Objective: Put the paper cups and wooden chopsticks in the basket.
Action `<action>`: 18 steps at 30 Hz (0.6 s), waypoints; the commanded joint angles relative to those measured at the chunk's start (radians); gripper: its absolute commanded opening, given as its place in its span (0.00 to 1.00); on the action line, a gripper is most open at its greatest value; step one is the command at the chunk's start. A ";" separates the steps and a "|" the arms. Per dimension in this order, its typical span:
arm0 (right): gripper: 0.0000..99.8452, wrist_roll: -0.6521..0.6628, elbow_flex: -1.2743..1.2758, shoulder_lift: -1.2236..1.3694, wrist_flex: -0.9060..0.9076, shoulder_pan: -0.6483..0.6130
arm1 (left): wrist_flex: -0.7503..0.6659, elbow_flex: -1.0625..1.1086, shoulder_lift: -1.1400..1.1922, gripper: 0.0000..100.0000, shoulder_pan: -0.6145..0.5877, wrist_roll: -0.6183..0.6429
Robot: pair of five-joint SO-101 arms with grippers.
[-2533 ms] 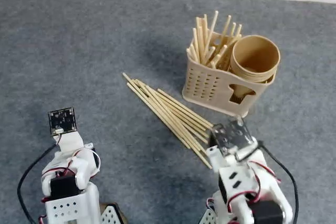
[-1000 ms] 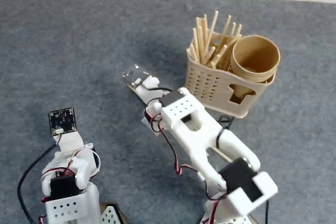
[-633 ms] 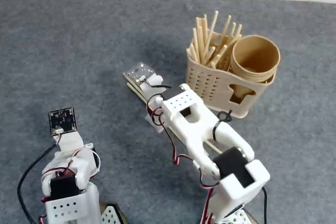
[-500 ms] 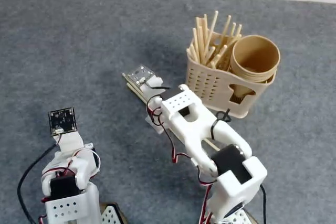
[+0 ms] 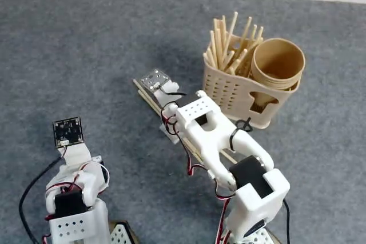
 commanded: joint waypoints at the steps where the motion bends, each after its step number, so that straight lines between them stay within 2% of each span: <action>1: 0.00 -0.003 -0.025 -0.081 0.004 0.005 | 0.006 0.019 -0.012 0.01 0.024 0.000; 12: 0.00 -0.009 0.122 -0.374 -0.002 0.005 | 0.006 0.019 -0.012 0.01 0.024 0.000; 18: 0.00 -0.127 0.177 -0.501 -0.002 0.007 | 0.006 0.019 -0.012 0.01 0.024 0.000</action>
